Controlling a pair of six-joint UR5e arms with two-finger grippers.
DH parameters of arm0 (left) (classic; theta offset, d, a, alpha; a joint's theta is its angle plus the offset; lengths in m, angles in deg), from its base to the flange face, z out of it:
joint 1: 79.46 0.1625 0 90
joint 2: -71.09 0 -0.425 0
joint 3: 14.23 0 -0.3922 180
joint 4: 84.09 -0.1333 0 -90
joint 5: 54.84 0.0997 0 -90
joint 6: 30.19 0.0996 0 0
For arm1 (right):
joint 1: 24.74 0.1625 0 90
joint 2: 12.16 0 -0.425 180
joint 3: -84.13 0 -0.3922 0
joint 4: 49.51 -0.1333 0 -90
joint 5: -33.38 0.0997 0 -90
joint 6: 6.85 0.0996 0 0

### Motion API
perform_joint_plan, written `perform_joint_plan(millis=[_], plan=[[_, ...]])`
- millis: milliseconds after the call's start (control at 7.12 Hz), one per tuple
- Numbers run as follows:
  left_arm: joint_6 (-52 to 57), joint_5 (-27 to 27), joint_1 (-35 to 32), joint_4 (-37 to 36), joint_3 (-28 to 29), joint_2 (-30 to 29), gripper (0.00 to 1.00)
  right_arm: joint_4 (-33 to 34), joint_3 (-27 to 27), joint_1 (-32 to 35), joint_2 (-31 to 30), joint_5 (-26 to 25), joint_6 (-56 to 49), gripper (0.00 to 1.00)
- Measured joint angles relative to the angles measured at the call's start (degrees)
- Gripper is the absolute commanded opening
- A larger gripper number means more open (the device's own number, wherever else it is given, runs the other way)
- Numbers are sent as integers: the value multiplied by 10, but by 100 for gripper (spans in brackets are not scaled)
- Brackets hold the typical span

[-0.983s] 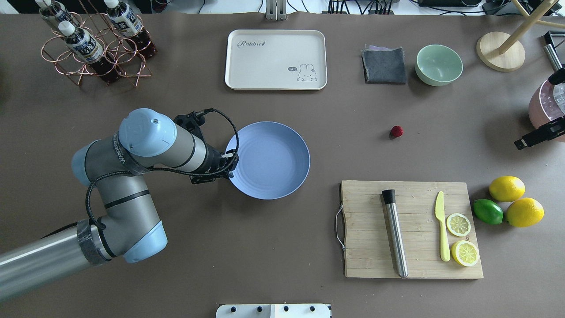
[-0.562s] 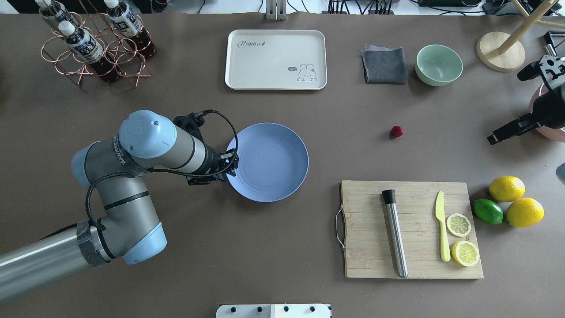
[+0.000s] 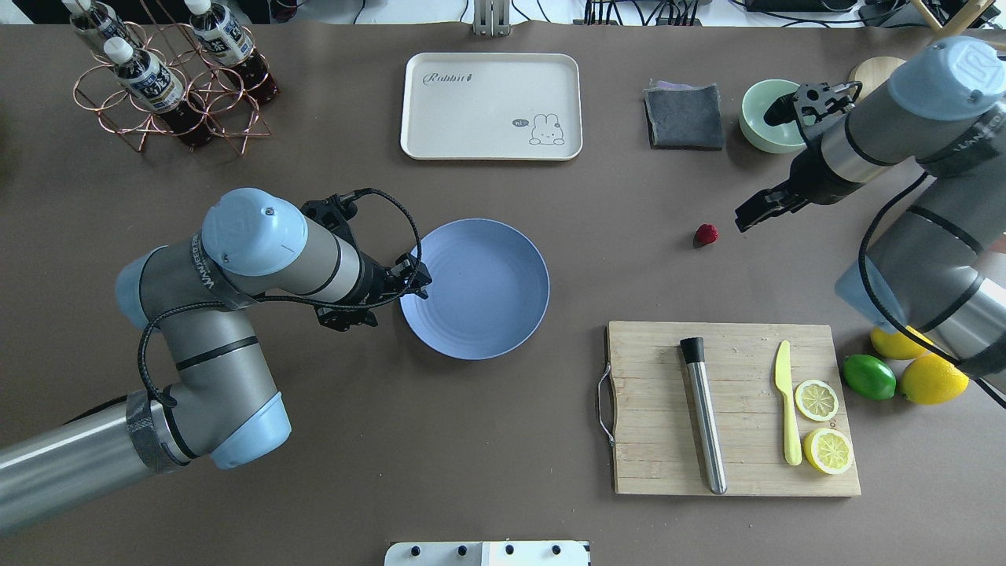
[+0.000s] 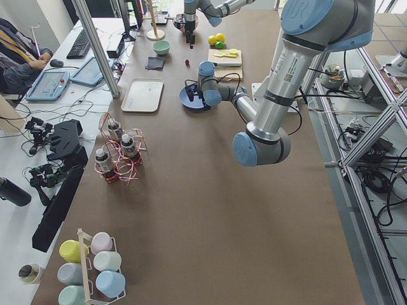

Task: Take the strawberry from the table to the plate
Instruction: 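Release the plate and draw back the left gripper while the right gripper grasps the strawberry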

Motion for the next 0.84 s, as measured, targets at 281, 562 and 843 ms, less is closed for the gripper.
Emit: perform_joint_plan(millis=[281,562,843], plan=[[0,0,-5,-5,-2,0,94,-1,62,-8,53,-7,27,85],[0,-1,-14,-9,-13,4,93,-2,89,-13,56,-7,36,85],[1,-3,-20,-23,-42,21,93,-2,106,-22,55,-7,38,81]])
